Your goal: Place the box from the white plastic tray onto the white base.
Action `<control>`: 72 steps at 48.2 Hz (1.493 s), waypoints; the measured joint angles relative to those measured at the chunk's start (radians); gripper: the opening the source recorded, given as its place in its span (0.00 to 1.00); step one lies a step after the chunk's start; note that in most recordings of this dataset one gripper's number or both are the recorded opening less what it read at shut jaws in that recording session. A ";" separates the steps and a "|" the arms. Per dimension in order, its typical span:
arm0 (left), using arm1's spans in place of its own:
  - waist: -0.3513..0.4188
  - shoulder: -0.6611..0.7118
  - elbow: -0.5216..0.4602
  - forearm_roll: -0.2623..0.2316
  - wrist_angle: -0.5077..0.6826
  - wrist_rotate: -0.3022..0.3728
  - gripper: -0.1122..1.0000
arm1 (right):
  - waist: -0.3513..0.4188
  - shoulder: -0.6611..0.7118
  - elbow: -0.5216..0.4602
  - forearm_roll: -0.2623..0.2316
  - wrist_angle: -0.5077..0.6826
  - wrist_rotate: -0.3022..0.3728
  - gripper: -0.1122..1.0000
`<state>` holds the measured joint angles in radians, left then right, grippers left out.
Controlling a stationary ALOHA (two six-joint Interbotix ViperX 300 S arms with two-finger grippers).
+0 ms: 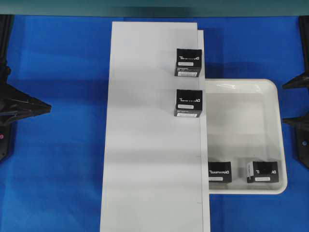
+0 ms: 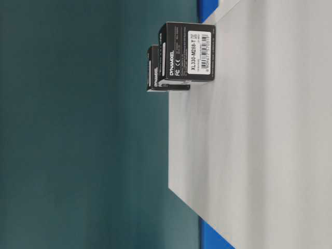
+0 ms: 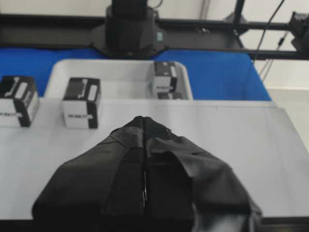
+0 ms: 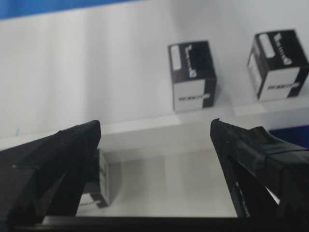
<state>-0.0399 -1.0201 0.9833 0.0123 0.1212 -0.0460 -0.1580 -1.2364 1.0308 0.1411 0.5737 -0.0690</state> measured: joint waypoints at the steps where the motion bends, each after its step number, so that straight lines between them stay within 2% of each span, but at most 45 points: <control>1: -0.002 0.000 0.000 0.002 0.002 -0.002 0.03 | -0.002 -0.002 0.000 -0.002 -0.002 -0.002 1.00; 11: -0.014 0.002 0.000 0.002 0.000 -0.002 0.03 | -0.006 -0.011 0.003 -0.015 -0.003 -0.005 1.00; 48: -0.043 -0.006 0.000 0.000 0.002 -0.005 0.03 | -0.003 -0.026 0.018 -0.015 -0.064 -0.015 1.00; 72: -0.043 -0.018 0.000 0.000 0.003 0.003 0.03 | 0.077 -0.032 0.032 -0.012 -0.083 -0.009 1.00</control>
<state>-0.0828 -1.0385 0.9833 0.0123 0.1243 -0.0430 -0.0813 -1.2686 1.0630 0.1289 0.4909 -0.0782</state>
